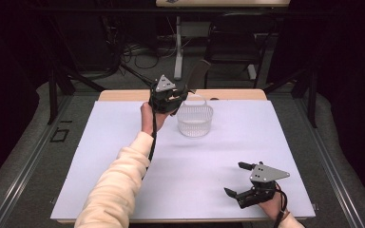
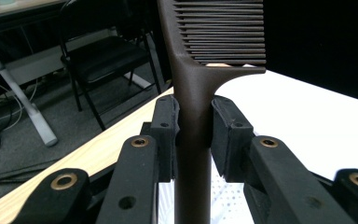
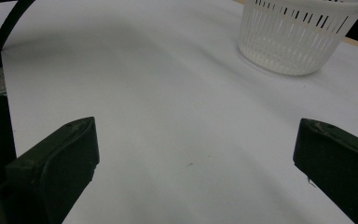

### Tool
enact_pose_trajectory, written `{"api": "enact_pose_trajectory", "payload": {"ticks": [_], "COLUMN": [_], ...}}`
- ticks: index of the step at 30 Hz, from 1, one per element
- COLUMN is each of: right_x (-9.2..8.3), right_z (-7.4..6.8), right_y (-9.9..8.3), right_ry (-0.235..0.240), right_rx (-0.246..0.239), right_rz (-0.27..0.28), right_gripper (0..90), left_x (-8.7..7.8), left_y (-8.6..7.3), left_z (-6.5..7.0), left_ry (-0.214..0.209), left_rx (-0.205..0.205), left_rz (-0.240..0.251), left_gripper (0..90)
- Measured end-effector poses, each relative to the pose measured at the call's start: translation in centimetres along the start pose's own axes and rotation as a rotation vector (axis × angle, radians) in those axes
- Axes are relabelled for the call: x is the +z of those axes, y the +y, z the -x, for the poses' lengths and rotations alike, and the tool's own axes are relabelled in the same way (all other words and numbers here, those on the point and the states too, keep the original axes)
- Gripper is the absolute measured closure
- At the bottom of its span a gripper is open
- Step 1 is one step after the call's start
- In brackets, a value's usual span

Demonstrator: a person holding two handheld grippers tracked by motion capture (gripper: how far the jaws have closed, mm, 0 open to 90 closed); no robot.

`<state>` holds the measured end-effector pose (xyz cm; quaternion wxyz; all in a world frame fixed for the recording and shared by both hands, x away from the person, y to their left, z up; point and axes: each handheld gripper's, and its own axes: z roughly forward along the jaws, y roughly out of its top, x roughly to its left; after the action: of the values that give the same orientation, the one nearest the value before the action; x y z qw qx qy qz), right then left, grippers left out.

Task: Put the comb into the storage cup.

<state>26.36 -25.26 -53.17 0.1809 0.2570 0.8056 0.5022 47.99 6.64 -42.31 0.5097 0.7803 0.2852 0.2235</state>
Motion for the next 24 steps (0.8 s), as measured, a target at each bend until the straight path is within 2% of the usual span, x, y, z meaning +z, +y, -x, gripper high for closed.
{"api": "enact_pose_trajectory", "payload": {"ticks": [12,24], "right_x": [0.0,0.0], "right_z": [0.0,0.0], "right_y": [0.0,0.0], "right_ry": [0.001,0.001], "right_rx": [0.001,0.001], "right_rz": [0.001,0.0], "right_gripper": [0.0,0.0], "left_x": [0.6,1.5], "left_y": [-0.3,-0.5], "left_z": [0.2,0.2], "left_ry": [0.002,0.005], "left_rx": [-0.004,0.0], "left_rz": [0.024,0.025], "left_gripper": [72.3,72.3]}}
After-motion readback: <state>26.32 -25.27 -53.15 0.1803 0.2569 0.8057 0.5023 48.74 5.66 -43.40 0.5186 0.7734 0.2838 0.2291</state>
